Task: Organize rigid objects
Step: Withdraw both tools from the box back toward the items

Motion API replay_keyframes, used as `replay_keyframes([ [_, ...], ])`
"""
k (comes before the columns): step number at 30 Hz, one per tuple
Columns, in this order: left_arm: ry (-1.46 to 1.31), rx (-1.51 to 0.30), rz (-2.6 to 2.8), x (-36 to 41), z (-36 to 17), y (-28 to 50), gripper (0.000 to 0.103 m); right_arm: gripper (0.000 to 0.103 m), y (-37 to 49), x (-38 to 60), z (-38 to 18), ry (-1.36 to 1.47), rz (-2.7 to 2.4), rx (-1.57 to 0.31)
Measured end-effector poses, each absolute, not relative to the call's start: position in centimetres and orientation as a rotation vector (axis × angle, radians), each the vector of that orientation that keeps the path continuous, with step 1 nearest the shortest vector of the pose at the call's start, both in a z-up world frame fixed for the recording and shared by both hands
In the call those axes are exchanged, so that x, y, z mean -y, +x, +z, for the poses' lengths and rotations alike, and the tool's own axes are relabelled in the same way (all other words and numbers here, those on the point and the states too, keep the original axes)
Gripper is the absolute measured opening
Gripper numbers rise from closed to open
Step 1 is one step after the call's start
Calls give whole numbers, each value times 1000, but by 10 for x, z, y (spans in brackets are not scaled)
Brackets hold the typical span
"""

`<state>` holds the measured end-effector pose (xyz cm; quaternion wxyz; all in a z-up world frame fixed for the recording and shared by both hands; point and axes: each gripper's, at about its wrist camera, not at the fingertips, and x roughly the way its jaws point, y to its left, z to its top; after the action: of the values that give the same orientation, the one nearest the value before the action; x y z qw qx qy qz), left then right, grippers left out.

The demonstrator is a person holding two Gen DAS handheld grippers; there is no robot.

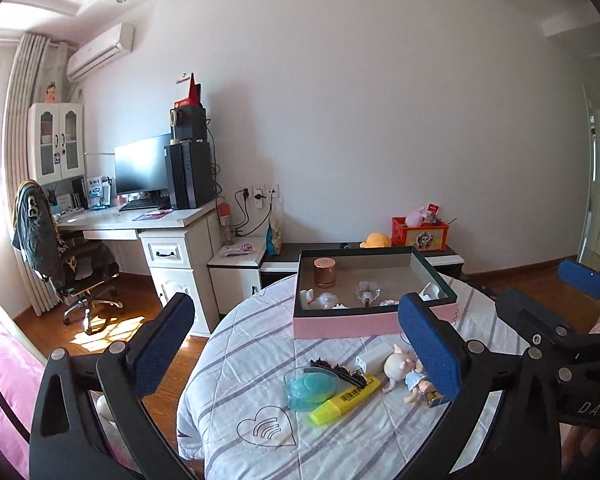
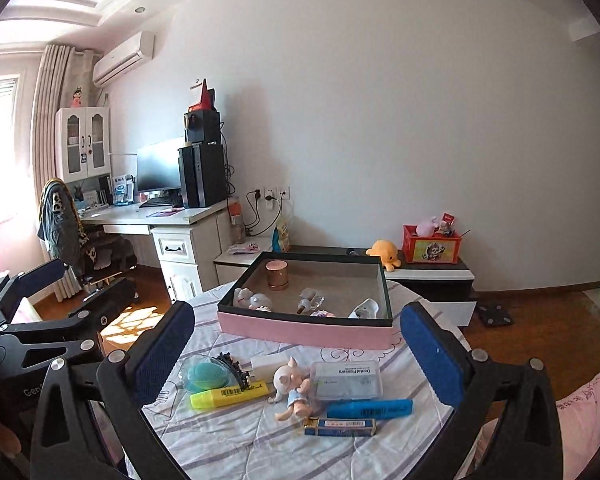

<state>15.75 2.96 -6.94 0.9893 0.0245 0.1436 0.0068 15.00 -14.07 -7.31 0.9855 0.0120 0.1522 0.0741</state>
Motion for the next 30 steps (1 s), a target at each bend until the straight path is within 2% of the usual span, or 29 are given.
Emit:
replay_keyframes([
  [17,59,-211,4,-20,-53,110,103,103,89,148,-55,15,98,-241],
  [24,65,-234,1,-18,-60,115,103,103,95,149,-61,18,99,-262],
  [30,41,-334,-43,-21,-92,140,103,103,117,151,-87,24,94,-335],
])
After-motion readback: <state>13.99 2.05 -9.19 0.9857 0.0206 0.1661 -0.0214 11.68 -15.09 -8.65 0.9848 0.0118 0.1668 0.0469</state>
